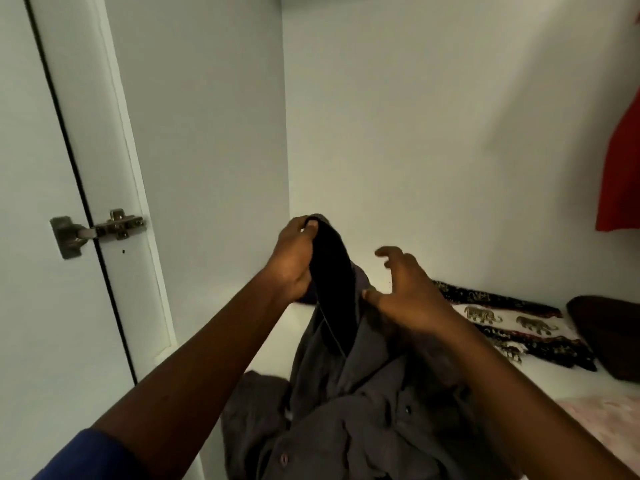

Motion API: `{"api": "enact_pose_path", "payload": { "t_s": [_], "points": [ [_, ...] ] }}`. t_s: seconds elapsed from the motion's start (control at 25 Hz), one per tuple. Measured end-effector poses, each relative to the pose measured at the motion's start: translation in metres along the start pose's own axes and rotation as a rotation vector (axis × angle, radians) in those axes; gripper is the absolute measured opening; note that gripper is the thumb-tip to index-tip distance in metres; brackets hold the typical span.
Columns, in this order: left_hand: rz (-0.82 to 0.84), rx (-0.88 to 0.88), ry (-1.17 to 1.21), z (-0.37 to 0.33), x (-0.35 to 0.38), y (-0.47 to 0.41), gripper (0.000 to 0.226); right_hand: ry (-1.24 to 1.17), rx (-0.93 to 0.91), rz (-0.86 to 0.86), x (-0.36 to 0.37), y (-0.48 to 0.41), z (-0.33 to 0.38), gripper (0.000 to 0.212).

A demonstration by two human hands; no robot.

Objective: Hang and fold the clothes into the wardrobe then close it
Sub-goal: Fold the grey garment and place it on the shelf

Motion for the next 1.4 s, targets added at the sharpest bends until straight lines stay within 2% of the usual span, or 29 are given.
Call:
{"api": "enact_pose_path", "payload": {
  "t_s": [0.08,0.2,0.28,0.36,0.44,0.52,0.64,0.72,0.84,0.92,1.0,1.08,1.12,1.2,1.24,1.28,1.32,1.36,1.4],
  "points": [
    [0.107,0.107,-0.014,-0.038,0.023,0.007,0.020,-0.122,-0.059,0.018,-0.020,-0.028,0.026,0.070],
    [0.259,0.409,-0.194,-0.097,0.046,0.020,0.014,-0.352,-0.041,0.243,-0.041,-0.053,0.061,0.036],
    [0.303,0.609,-0.334,-0.123,0.055,0.026,0.013,-0.464,-0.037,0.283,-0.056,-0.062,0.078,0.034],
    [0.298,0.789,-0.405,-0.141,0.058,0.029,0.011,-0.601,0.004,0.378,-0.064,-0.064,0.085,0.034],
    [0.210,0.946,-0.435,-0.158,0.055,0.031,0.010,-0.562,-0.007,0.436,-0.067,-0.060,0.090,0.035],
    [0.074,1.069,-0.432,-0.177,0.049,0.035,0.008,-0.278,-0.086,0.274,-0.075,-0.056,0.098,0.017],
    [-0.043,1.369,-0.580,-0.202,0.047,0.054,0.012,0.172,-0.159,-0.070,-0.102,-0.051,0.119,0.026],
    [-0.045,1.572,-0.758,-0.212,0.043,0.064,0.032,0.401,-0.176,-0.305,-0.133,-0.045,0.134,0.022],
    [0.001,1.690,-1.105,-0.219,0.022,0.062,0.072,0.575,-0.241,-0.611,-0.182,-0.031,0.154,0.019],
    [-0.044,1.763,-1.327,-0.219,0.010,0.064,0.074,0.704,-0.331,-0.763,-0.203,-0.023,0.172,0.017],
    [-0.082,1.696,-1.336,-0.225,0.002,0.073,0.059,0.739,-0.364,-0.838,-0.217,-0.014,0.196,0.017],
    [-0.127,1.417,-1.108,-0.230,-0.016,0.077,0.037,0.516,-0.318,-0.904,-0.227,-0.002,0.219,0.022],
    [-0.105,1.201,-0.930,-0.224,-0.028,0.080,0.028,0.319,-0.245,-0.926,-0.233,0.005,0.229,0.027],
    [0.110,0.663,-0.497,-0.184,-0.046,0.087,0.033,-0.045,-0.080,-0.942,-0.244,0.020,0.247,0.037],
    [0.266,0.415,-0.356,-0.157,-0.050,0.100,0.040,-0.097,-0.029,-0.952,-0.247,0.029,0.255,0.040],
    [0.420,0.245,-0.284,-0.132,-0.054,0.119,0.048,-0.058,-0.014,-0.954,-0.250,0.039,0.264,0.042],
    [0.553,0.178,-0.254,-0.113,-0.059,0.135,0.055,0.021,-0.025,-0.956,-0.254,0.048,0.272,0.042],
    [0.654,0.202,-0.275,-0.100,-0.066,0.148,0.058,0.130,-0.048,-0.967,-0.259,0.060,0.277,0.041],
    [0.729,0.297,-0.345,-0.095,-0.075,0.155,0.060,0.248,-0.063,-0.976,-0.265,0.072,0.279,0.039]
  ]
}}
Point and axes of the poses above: each hand's wrist, its own y-axis away from the middle knuckle, its own x-axis out of the palm, z = x × y, the point moved 5 cm from there along -y, towards the middle knuckle, and after that the axes turned 12 degrees about -z, right-handed, at the moved point
